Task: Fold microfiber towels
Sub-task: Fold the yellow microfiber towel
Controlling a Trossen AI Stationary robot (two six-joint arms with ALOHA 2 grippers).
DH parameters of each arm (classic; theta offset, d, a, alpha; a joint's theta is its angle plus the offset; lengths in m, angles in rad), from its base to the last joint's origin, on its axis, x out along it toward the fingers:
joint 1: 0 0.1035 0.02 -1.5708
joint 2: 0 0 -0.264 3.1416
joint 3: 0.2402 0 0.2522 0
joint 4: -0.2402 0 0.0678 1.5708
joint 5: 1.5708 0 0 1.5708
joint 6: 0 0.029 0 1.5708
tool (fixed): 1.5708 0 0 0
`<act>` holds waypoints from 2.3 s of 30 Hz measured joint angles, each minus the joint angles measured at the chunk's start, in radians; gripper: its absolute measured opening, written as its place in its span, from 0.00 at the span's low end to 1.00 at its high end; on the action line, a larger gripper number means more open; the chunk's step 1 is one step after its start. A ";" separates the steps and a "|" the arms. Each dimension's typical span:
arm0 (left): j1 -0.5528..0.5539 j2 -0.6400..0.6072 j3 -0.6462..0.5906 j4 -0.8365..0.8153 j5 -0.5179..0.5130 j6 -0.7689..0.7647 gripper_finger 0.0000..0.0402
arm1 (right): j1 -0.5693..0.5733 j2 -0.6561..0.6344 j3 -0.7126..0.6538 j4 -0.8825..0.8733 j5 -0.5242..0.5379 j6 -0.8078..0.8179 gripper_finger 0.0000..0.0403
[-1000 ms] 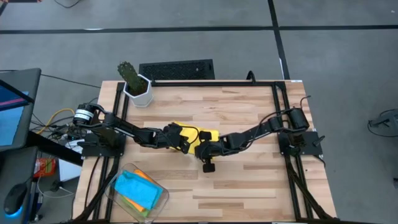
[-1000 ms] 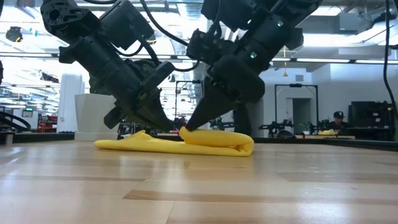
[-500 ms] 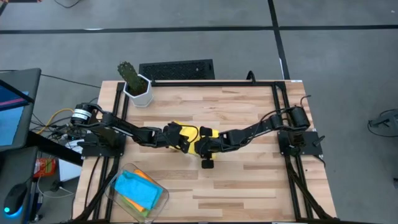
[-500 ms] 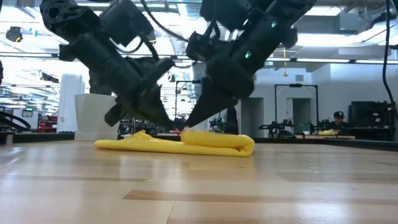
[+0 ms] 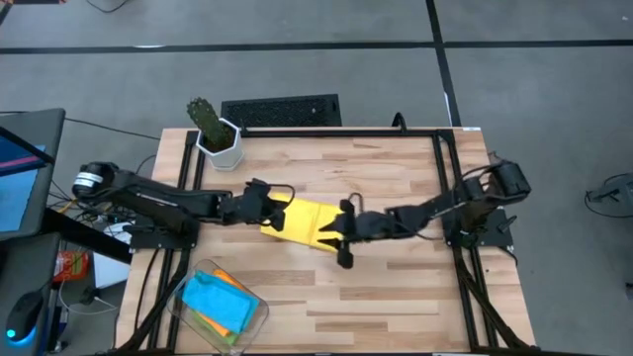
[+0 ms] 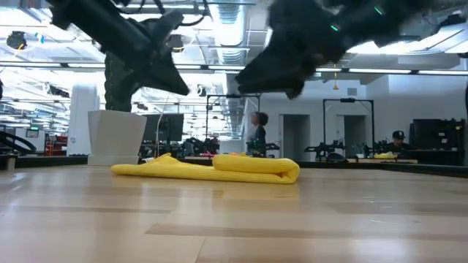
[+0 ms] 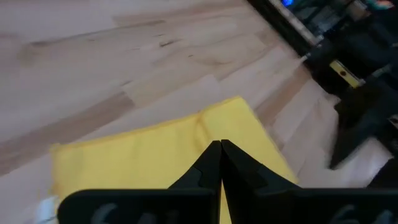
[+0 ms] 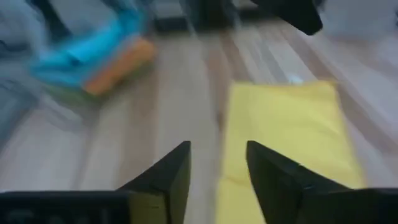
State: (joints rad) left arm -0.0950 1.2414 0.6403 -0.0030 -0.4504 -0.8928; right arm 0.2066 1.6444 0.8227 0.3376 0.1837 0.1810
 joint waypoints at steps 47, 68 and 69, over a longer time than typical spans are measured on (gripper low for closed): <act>-0.156 0.028 -0.008 -0.408 -0.035 -0.360 0.01 | 0.055 0.187 -0.022 0.376 0.166 -0.057 0.10; -0.207 0.298 -0.040 -0.346 -0.025 -0.591 0.51 | 0.055 0.095 -0.023 0.121 0.183 -0.012 0.21; -0.207 0.305 -0.039 -0.345 -0.026 -0.599 0.49 | 0.057 0.094 -0.023 0.117 0.182 -0.005 0.21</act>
State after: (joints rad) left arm -0.3023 1.5467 0.6011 -0.3481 -0.4767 -1.4922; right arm 0.2636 1.7387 0.8001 0.4546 0.3656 0.1757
